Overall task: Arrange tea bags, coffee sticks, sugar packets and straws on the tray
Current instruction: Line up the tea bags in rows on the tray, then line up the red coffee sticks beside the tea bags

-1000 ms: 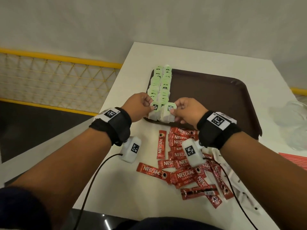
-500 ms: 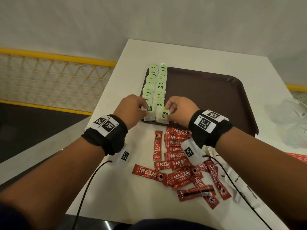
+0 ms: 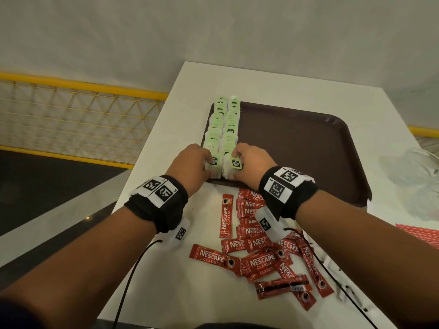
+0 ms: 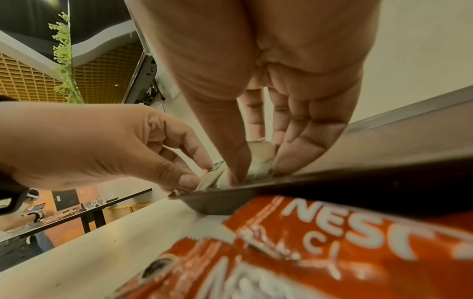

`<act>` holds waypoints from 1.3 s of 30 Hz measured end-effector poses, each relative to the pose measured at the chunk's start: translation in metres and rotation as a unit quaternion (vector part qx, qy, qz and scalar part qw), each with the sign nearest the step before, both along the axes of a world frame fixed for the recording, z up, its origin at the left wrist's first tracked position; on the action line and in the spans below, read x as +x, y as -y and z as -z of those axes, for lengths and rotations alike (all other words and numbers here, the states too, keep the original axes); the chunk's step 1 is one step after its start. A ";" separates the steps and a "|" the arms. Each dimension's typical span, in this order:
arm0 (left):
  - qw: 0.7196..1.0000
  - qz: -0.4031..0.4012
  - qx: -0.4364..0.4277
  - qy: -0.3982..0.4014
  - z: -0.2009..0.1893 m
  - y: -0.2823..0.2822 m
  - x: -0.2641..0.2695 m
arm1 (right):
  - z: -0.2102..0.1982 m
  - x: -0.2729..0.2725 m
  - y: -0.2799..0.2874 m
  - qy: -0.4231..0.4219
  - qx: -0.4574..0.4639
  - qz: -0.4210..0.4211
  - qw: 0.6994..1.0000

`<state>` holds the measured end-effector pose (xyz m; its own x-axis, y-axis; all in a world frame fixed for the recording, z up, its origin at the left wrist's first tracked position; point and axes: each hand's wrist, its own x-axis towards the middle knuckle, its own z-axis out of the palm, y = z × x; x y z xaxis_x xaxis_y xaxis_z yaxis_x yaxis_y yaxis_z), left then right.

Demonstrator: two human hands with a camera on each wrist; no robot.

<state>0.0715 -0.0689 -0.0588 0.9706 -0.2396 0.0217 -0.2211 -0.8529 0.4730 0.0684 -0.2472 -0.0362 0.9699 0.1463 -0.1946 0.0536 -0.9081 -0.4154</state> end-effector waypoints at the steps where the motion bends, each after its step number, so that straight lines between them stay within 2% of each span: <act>1: 1.000 -0.003 0.001 -0.001 0.000 0.000 0.001 | 0.000 0.001 -0.001 0.003 0.002 0.003 1.000; 5: 1.000 -0.005 0.010 -0.008 -0.001 -0.001 0.002 | 0.001 0.005 -0.001 -0.013 0.026 0.012 1.000; 8: 1.000 -0.001 -0.002 -0.019 -0.003 -0.004 0.000 | -0.001 0.005 0.004 -0.045 0.085 0.033 0.995; 12: 1.000 -0.012 -0.013 -0.021 -0.005 -0.007 0.001 | 0.000 0.005 0.010 -0.080 0.141 0.091 0.983; 18: 1.000 -0.003 -0.009 -0.022 -0.007 -0.004 0.003 | 0.003 0.010 0.003 -0.105 0.138 0.113 0.978; 24: 0.999 -0.004 -0.032 -0.034 -0.019 -0.010 -0.004 | -0.012 0.002 0.014 -0.059 0.097 0.088 0.990; 27: 0.999 0.028 -0.039 -0.015 -0.037 -0.006 -0.018 | -0.033 -0.017 0.029 -0.021 0.078 0.055 0.995; 31: 0.989 0.127 -0.053 -0.049 -0.055 0.003 -0.049 | -0.055 -0.060 0.047 -0.046 0.053 -0.020 0.997; 34: 0.976 0.203 -0.023 -0.076 -0.055 0.009 -0.070 | -0.053 -0.090 0.060 -0.075 -0.008 -0.071 0.995; 39: 0.970 0.224 0.010 -0.091 -0.041 0.026 -0.095 | -0.035 -0.123 0.080 -0.093 -0.136 -0.108 0.980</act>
<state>-0.0237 -0.0951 -0.0177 0.7567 -0.6364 -0.1497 -0.4853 -0.7002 0.5237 -0.0545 -0.3271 -0.0016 0.8660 0.2629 -0.4254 0.2036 -0.9623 -0.1802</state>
